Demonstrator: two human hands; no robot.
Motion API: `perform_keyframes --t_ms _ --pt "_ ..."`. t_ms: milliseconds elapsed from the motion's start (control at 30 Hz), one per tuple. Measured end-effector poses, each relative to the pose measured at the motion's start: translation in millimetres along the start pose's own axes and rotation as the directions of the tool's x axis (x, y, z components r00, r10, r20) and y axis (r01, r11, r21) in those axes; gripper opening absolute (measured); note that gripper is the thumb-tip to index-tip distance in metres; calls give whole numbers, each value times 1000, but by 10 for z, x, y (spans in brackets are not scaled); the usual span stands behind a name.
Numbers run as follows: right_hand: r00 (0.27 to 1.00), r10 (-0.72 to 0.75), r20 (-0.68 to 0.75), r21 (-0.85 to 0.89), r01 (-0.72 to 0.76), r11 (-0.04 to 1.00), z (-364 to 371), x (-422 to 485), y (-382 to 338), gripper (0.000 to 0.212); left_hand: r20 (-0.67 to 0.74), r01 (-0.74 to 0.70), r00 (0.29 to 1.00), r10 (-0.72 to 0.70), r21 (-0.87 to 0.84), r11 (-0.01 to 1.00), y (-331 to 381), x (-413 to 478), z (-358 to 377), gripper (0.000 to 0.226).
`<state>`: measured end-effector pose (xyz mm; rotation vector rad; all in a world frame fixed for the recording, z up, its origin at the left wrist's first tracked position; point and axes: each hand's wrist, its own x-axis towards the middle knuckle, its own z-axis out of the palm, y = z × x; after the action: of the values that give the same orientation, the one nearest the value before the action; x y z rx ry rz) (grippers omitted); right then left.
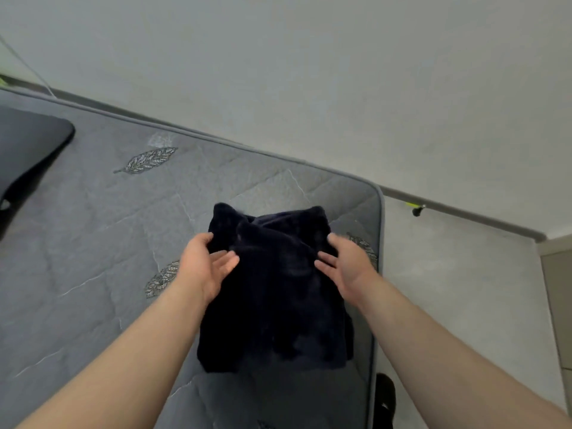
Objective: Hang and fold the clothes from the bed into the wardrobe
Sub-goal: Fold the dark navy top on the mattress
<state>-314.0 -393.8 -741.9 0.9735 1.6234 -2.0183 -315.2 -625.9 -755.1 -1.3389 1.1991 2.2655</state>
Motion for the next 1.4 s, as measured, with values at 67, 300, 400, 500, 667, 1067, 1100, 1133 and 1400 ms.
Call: perform_keyframes --t_ms 67,300,400,500,667,1067,1100,1133,1400 --pt "946 -321 49 -493 303 816 32 -5 208 47 100 -408 908 407 432 804 -251 -67 -41 55" --pt "715 -480 508 -858 470 -207 -53 169 809 59 787 -604 557 264 602 -522 -835 243 -439 71" --pt "746 -435 505 -863 443 -243 -98 426 929 62 752 -561 606 260 636 -530 -953 496 -463 77" --pt "753 -418 509 -861 445 -247 -51 582 1038 65 729 -552 625 279 665 -503 -1045 740 -523 80" --pt "759 -427 491 -871 435 -228 -48 812 1191 70 726 -556 614 309 676 -484 -1171 980 -527 83" --pt "696 -498 517 -851 478 -217 -71 1077 1380 76 728 -561 557 400 685 -465 -1364 1241 -568 86" --pt "694 -497 520 -849 481 -218 -73 1083 1382 76 729 -562 555 401 684 -464 -1366 1243 -568 87" --pt "694 -496 523 -848 482 -219 -74 1084 1382 76 732 -563 551 401 680 -469 -1366 1245 -567 88" --pt "705 -474 528 -845 490 -213 -63 1085 1345 78 744 -555 557 368 663 -502 -1359 1264 -557 79"
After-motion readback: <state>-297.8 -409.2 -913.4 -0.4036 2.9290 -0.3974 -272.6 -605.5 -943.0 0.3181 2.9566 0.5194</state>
